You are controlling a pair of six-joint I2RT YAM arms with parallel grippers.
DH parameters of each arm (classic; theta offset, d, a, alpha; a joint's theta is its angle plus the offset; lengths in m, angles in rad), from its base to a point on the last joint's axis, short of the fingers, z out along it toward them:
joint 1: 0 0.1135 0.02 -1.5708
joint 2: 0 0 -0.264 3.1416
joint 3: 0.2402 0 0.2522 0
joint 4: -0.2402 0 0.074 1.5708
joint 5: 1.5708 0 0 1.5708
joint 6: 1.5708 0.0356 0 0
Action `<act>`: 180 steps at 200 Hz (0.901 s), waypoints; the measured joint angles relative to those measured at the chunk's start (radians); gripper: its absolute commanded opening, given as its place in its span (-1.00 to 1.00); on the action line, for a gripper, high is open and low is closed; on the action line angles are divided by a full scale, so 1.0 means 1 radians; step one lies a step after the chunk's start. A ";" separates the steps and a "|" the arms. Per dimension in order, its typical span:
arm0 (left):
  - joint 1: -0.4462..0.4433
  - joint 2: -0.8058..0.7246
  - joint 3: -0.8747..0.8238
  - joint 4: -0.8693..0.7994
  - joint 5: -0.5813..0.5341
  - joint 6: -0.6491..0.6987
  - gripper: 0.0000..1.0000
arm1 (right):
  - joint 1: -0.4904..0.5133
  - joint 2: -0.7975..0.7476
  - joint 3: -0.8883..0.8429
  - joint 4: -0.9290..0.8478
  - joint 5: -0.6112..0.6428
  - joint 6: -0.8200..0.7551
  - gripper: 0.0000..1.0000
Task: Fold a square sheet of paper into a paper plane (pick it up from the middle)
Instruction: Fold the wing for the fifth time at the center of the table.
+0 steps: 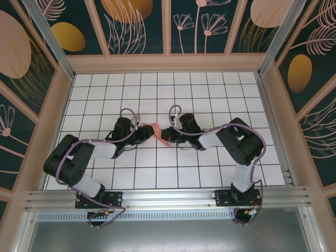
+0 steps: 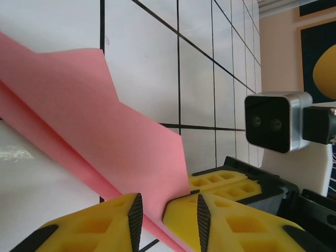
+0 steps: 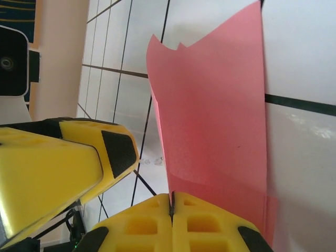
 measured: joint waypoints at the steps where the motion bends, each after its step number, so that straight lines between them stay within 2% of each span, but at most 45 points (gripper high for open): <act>1: 0.000 0.001 0.001 0.000 0.000 0.000 -0.30 | 0.000 0.000 0.000 0.000 0.000 0.001 -1.00; 80: -0.010 0.049 0.017 0.037 0.010 0.008 -0.34 | -0.013 0.029 -0.004 -0.008 -0.003 0.081 -1.00; 180: -0.016 0.133 0.074 0.045 0.029 0.022 -0.44 | -0.014 0.042 0.004 -0.067 -0.004 0.083 -1.00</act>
